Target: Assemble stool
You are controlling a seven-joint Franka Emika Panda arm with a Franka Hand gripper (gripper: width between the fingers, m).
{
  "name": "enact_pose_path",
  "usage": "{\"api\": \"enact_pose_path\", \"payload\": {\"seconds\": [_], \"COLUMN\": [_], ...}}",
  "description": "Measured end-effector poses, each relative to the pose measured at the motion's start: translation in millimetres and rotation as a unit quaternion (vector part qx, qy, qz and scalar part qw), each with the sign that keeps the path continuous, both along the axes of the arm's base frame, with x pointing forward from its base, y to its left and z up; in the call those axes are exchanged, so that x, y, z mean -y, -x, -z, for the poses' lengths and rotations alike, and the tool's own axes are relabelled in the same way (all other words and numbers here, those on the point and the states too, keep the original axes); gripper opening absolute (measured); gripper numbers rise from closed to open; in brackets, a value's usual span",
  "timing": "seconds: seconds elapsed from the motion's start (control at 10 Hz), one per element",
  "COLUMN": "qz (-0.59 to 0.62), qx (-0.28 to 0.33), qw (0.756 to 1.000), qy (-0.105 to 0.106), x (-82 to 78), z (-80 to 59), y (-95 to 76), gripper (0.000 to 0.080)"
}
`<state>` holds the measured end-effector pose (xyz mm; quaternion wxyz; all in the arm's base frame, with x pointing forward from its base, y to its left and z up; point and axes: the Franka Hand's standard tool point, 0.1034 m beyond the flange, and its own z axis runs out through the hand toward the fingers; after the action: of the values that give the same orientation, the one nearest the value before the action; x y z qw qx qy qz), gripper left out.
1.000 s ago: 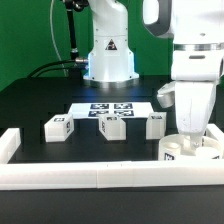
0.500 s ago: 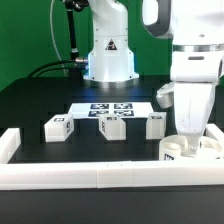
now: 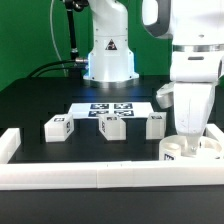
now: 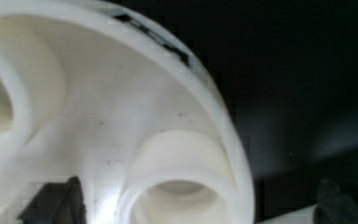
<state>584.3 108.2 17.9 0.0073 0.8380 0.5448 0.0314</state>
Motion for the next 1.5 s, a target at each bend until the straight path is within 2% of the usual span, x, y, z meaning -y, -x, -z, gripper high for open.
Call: {"api": "enact_pose_path", "payload": {"seconds": [0.1,0.2,0.3,0.4,0.9,1.0,1.2,1.3,1.4,1.5], "qz": [0.009,0.023,0.024,0.046,0.193,0.228,0.317,0.362,0.404,0.426], "qx": [-0.007,-0.011,-0.017,-0.012,-0.014,-0.019,-0.032,-0.036,-0.035,-0.037], "qw": [1.0,1.0,0.999,0.999,0.981,0.973,0.948,0.932,0.914,0.904], "qy": [0.005,0.009,0.014,0.012,0.003,0.004,0.01,0.006,-0.01,-0.013], "x": [4.5,9.9,12.5,10.8,12.6,21.3,34.0,35.4,27.8,26.2], "z": [-13.9,-34.9,-50.0,-56.7,-52.5,-44.1,-39.5,-35.0,-35.9,-36.0], "y": [-0.3,-2.7,-3.0,-4.7,-2.2,9.7,31.9,36.8,33.9,34.2], "gripper": [0.0649,0.0649,0.0649,0.0649,0.0649,0.0649,0.0649,0.0649,0.0649,0.0649]}}
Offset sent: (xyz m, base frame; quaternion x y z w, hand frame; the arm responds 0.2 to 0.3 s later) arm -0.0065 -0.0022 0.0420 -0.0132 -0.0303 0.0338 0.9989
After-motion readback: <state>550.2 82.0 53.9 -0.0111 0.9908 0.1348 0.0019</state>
